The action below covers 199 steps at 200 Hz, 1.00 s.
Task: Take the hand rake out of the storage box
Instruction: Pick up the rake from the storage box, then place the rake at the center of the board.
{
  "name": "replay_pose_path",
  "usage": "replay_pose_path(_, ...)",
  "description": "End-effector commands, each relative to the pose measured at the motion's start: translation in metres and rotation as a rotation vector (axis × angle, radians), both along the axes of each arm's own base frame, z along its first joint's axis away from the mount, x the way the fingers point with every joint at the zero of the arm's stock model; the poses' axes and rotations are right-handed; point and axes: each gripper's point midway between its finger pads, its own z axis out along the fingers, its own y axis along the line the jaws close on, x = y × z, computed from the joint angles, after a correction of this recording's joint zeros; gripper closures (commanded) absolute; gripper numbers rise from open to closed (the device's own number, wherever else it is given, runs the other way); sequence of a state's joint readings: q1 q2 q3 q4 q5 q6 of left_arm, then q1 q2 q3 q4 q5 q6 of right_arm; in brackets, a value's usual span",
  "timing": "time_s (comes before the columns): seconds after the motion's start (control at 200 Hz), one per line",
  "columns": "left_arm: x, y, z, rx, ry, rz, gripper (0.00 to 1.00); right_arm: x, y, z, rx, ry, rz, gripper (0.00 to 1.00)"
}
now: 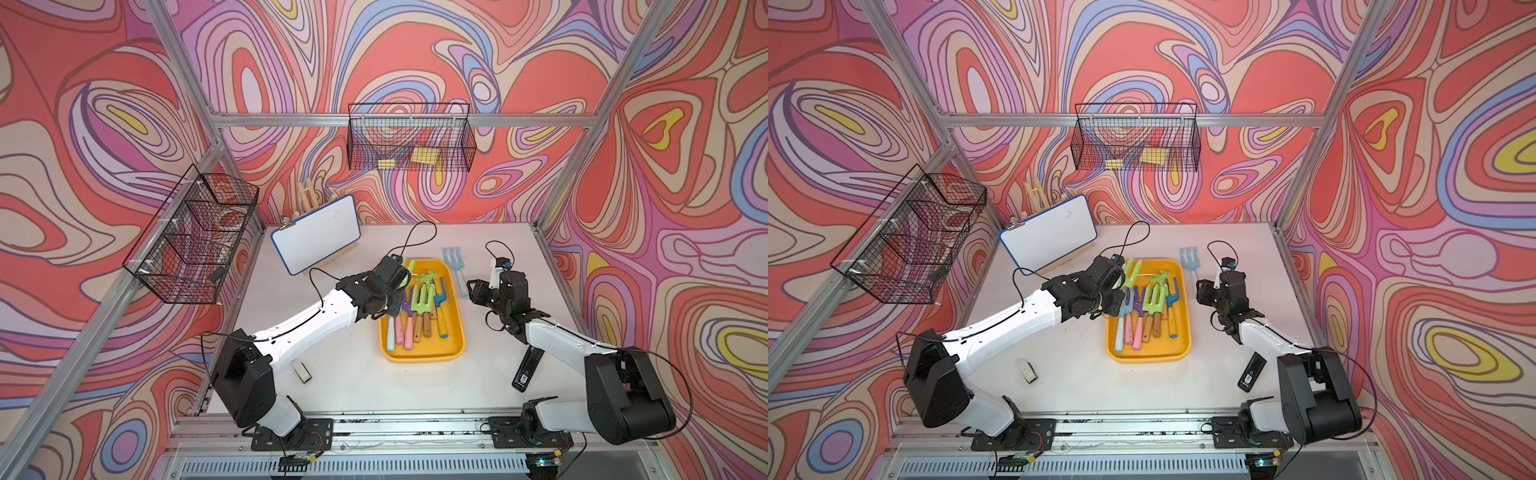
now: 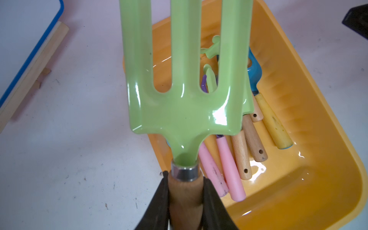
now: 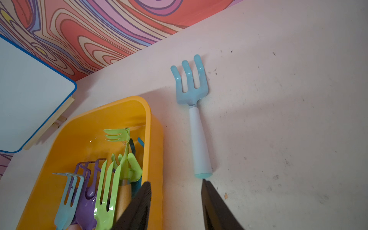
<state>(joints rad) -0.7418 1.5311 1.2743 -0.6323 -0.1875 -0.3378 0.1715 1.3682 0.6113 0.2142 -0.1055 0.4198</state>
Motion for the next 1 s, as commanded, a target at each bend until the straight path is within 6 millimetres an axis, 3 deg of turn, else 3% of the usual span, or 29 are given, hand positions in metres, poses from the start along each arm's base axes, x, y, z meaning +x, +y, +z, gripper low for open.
replay_pose_path(0.0,0.007,0.024,0.002,0.02,-0.02,0.041,0.86,0.006,0.002,0.007,-0.002,-0.013,0.011,0.54)
replay_pose_path(0.3,0.041,0.077,-0.001,0.035,-0.058,0.161,0.86,0.008,0.003,0.006,-0.002,-0.006,0.017,0.54)
replay_pose_path(0.451,0.056,0.094,-0.008,-0.006,-0.05,0.198,0.86,0.008,0.003,0.005,-0.001,-0.003,0.017,0.54)
replay_pose_path(0.591,0.067,0.101,-0.024,-0.001,-0.019,0.211,0.87,0.008,0.003,0.005,-0.002,-0.002,0.017,0.54)
replay_pose_path(0.991,0.094,0.094,-0.066,-0.028,0.086,0.245,0.87,0.008,0.003,0.006,-0.002,-0.005,0.018,0.54)
